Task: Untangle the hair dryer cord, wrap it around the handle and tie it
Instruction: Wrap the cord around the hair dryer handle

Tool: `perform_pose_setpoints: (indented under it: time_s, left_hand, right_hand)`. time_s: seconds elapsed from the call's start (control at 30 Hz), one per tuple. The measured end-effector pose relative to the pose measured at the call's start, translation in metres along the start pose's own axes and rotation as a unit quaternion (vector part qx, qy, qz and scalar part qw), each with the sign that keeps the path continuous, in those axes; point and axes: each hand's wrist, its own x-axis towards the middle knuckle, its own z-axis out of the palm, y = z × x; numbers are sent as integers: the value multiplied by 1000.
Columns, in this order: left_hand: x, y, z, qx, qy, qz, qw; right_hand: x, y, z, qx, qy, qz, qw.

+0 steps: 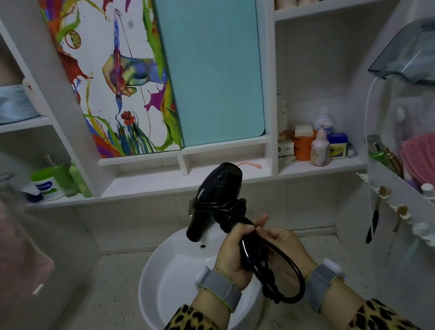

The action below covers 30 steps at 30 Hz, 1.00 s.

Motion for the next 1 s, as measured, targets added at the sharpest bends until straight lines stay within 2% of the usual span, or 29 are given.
perform_pose_setpoints:
  time_s: [0.13, 0.37, 0.5, 0.7, 0.83, 1.0]
  left_hand:
    - [6, -4, 9, -18, 30, 28, 999]
    - [23, 14, 10, 27, 202, 159, 966]
    - [44, 40, 2, -18, 223, 201, 954]
    - [79, 78, -28, -62, 265, 240, 932]
    - [99, 101, -43, -72, 252, 254, 931]
    - [117, 125, -55, -60, 218, 279, 933]
  right_hand:
    - [5, -6, -23, -90, 38, 6, 995]
    - [29, -18, -64, -258, 165, -91, 948]
    - [57, -33, -58, -358, 149, -157, 908]
    - [112, -58, -26, -522, 114, -247, 808]
    - [153, -73, -6, -596, 66, -319, 734]
    - [217, -74, 5, -698, -4, -321, 639]
